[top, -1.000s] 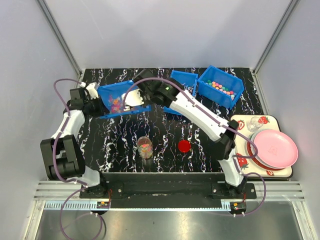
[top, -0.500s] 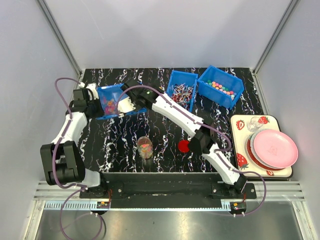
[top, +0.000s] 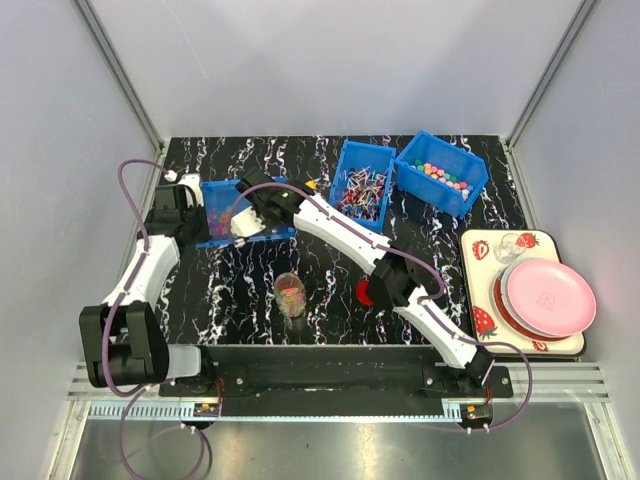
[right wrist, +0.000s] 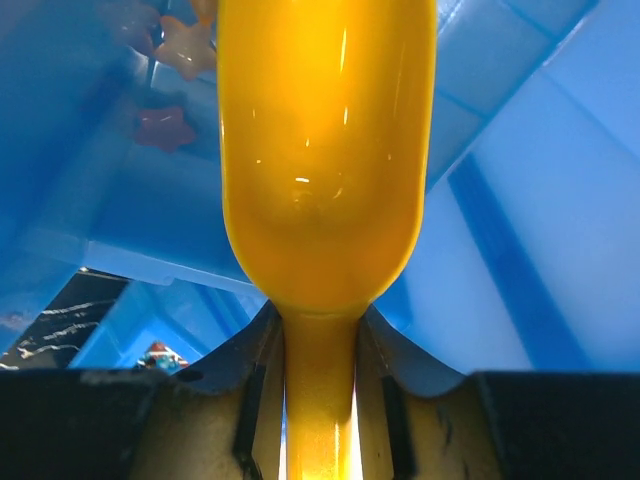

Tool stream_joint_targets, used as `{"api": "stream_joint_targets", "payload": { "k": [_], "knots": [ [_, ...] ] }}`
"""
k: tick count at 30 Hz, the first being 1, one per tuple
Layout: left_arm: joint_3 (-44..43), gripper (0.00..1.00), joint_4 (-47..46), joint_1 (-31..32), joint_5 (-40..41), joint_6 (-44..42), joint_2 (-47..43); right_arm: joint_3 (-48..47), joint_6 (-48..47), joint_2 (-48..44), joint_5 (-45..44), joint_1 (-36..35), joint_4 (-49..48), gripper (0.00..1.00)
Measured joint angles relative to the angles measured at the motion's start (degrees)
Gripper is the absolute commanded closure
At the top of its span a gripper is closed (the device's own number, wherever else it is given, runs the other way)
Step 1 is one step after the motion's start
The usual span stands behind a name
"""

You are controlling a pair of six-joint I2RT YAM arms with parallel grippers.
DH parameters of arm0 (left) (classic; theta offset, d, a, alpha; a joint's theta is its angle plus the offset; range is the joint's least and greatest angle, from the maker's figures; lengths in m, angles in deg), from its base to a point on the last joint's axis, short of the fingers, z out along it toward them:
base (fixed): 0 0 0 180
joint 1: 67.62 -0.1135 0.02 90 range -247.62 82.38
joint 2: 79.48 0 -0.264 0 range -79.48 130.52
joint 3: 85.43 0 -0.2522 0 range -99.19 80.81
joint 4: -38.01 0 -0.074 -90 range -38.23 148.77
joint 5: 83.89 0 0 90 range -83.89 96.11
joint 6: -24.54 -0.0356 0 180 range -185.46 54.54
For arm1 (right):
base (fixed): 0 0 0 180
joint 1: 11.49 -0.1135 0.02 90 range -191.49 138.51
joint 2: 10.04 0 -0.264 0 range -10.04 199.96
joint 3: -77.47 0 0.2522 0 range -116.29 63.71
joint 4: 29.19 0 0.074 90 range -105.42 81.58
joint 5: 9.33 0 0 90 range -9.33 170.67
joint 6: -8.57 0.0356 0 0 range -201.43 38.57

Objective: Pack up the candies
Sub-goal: Scoop the fake candies from the storage box.

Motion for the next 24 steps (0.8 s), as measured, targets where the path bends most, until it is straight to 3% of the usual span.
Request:
{"api": "stream_joint_targets", "payload": {
  "k": [24],
  "knots": [
    [3.41,1.00,0.74,0.28,-3.72,-2.99,-3.61,2.34,14.08,1.03,20.37,0.37,-9.46,1.00]
  ]
}}
